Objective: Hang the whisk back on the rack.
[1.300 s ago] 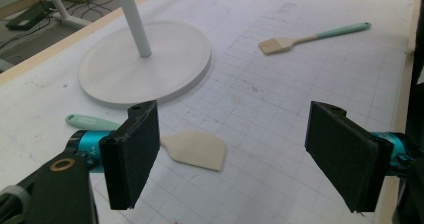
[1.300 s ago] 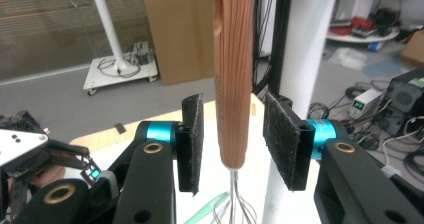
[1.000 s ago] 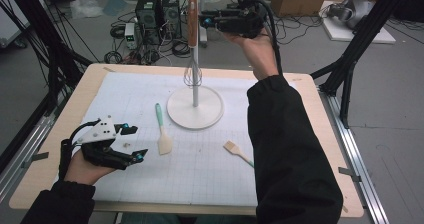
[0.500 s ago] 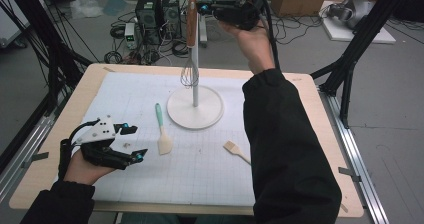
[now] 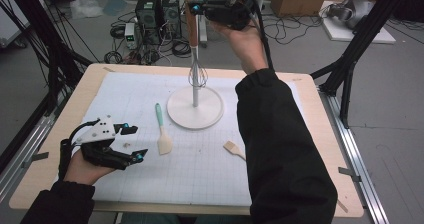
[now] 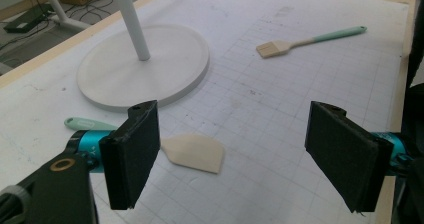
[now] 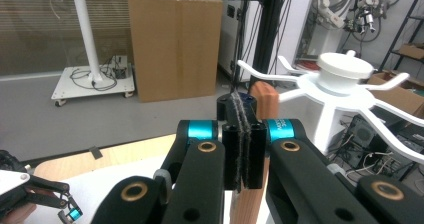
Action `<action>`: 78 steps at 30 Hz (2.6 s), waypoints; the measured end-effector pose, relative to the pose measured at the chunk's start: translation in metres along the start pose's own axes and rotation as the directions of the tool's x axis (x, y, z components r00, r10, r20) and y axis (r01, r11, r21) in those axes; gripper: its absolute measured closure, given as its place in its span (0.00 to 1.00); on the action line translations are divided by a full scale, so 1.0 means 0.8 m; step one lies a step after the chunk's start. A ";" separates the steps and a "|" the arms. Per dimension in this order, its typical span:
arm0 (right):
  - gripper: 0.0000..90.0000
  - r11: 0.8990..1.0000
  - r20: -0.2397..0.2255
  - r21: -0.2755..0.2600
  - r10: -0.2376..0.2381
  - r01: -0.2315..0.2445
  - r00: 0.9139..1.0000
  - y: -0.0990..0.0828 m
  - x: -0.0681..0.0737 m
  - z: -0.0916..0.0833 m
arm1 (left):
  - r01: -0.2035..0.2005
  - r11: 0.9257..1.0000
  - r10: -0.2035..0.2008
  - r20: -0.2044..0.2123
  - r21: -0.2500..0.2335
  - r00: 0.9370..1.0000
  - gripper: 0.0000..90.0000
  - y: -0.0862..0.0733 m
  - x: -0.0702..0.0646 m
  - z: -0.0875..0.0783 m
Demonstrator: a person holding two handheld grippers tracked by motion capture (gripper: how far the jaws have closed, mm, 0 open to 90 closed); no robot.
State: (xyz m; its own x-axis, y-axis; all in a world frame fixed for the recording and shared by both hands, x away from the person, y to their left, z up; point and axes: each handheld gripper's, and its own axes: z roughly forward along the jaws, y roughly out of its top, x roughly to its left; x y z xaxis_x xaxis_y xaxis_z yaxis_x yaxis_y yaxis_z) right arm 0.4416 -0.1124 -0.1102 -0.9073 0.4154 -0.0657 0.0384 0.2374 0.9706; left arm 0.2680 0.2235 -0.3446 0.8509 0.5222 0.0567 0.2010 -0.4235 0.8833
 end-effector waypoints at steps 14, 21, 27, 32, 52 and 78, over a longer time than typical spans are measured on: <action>1.00 1.000 0.005 0.010 -0.010 0.010 1.000 -0.004 -0.003 -0.024 | -0.002 1.000 0.002 0.006 0.000 1.000 0.25 0.000 0.001 -0.001; 1.00 1.000 0.033 0.009 0.001 -0.001 0.999 -0.005 -0.013 -0.043 | 0.000 1.000 0.000 0.003 0.001 1.000 0.25 0.000 0.001 -0.001; 1.00 1.000 0.060 0.007 0.019 -0.019 0.998 -0.009 -0.024 -0.051 | -0.001 1.000 0.001 0.002 0.003 1.000 0.25 -0.001 0.001 -0.001; 1.00 0.999 0.075 0.006 0.030 -0.031 0.997 -0.011 -0.030 -0.049 | -0.001 1.000 0.001 0.006 0.004 1.000 0.25 -0.001 0.001 0.000; 1.00 1.000 0.061 0.014 0.003 -0.004 0.998 -0.006 -0.014 -0.028 | -0.002 1.000 0.002 0.006 0.001 1.000 0.25 -0.002 0.001 0.000; 1.00 0.999 0.065 0.032 -0.031 0.029 0.997 0.005 0.006 -0.016 | -0.001 1.000 0.001 0.005 -0.008 1.000 0.25 -0.001 0.002 -0.004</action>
State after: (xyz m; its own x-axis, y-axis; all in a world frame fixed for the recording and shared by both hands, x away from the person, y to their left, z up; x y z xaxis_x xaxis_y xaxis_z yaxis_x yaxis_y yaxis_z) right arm 0.4320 -0.1207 -0.1034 -0.8788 0.4641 -0.1106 0.0256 0.2772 0.9605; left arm 0.2680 0.2269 -0.3440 0.8533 0.5184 0.0556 0.1963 -0.4183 0.8869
